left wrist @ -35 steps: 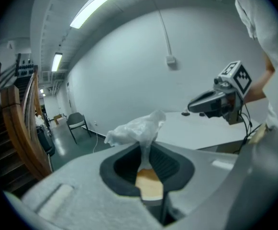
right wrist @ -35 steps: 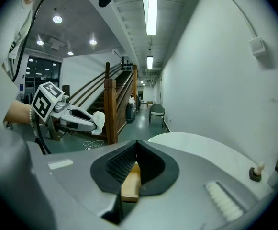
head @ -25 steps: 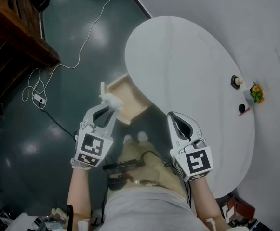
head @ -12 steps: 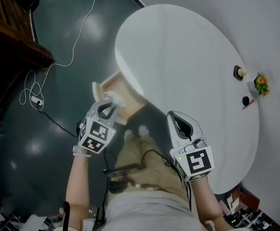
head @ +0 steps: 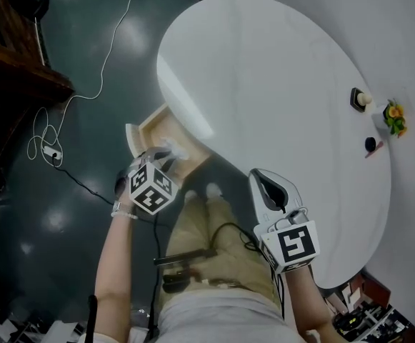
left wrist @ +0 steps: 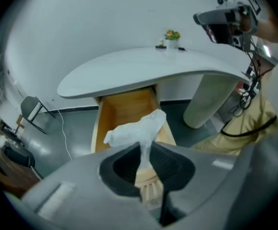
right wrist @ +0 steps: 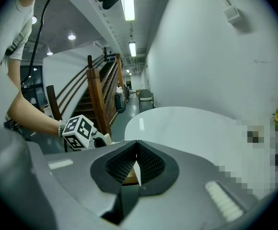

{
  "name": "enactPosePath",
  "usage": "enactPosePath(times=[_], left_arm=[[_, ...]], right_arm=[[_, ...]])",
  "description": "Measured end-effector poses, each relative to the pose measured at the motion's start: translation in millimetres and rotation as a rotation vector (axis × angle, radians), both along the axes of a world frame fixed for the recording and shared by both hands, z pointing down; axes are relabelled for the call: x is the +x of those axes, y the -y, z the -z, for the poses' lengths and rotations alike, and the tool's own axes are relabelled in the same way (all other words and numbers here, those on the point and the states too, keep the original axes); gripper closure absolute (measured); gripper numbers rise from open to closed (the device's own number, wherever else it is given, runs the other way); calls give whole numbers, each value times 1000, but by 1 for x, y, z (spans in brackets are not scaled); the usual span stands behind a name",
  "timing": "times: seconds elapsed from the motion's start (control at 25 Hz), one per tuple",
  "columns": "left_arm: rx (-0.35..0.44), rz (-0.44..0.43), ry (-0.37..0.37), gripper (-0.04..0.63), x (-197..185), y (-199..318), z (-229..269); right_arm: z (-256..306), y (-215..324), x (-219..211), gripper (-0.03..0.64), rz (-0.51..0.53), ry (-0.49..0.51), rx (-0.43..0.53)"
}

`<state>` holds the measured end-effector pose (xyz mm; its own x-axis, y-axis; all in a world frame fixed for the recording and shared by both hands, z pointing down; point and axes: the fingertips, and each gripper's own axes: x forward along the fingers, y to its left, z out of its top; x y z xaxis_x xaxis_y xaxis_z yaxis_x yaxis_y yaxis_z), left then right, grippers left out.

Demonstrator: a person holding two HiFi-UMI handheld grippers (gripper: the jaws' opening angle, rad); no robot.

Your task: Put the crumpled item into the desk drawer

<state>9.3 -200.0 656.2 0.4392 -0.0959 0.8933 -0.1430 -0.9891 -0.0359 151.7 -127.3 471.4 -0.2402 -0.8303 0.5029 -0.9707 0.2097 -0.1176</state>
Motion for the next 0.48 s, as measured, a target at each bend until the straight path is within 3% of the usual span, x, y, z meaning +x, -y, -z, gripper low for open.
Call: enactPosePath(times=[0.32, 0.48], left_arm=[[-38, -129, 199, 526, 0, -11, -47], [-32, -138, 239, 505, -1, -13, -52]], right_arm=[[-13, -5, 2, 612, 10, 17, -7], [-15, -9, 5, 612, 15, 18, -6]])
